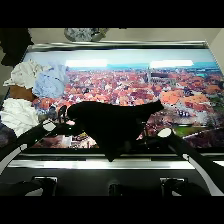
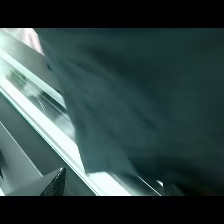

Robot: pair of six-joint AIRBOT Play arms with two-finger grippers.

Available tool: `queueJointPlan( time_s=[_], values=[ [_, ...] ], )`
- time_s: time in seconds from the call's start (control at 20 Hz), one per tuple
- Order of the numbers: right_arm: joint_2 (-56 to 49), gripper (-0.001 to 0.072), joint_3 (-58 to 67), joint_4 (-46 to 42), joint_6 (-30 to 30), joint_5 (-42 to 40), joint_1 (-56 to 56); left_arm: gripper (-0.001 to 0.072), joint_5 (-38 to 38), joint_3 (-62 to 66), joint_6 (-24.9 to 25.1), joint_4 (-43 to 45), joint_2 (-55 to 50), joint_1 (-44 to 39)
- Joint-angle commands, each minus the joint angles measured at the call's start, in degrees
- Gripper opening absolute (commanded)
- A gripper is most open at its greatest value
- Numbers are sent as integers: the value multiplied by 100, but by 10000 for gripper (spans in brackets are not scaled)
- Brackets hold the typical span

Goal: Fold the shirts.

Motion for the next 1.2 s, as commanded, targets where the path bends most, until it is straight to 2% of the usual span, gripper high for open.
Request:
queueJointPlan(
  time_s=[0.0,0.2,0.25,0.3,0.35,0.4,0.6,0.8,1.0,1.15],
  values=[
    [-219,708,-76,713,260,-643,804,28,-4,4,90,2,4,7],
    [-542,705,-15,1460,138,-1005,1322,28,-31,4,90,2,4,7],
    [-553,677,26,1661,98,-1244,1405,28,-46,4,90,2,4,7],
    [-551,576,90,1755,9,-1394,1443,28,-50,4,90,2,4,7],
    [-551,323,179,1749,-118,-1554,1432,28,-72,4,90,2,4,7],
    [-551,38,275,1685,-302,-1624,1425,28,-107,4,92,2,7,7],
    [-529,40,765,789,-332,-2024,1425,27,-321,13,90,2,164,33],
    [247,40,2267,-1401,-26,-1541,951,25,-468,474,63,922,1182,350],
    [1696,40,4339,-3891,949,-1589,-645,25,-756,1753,-302,1377,2704,1445],
    [2450,41,5641,-5018,1237,-1360,-1731,25,-957,2850,-439,1375,3497,2474]
  ],
)
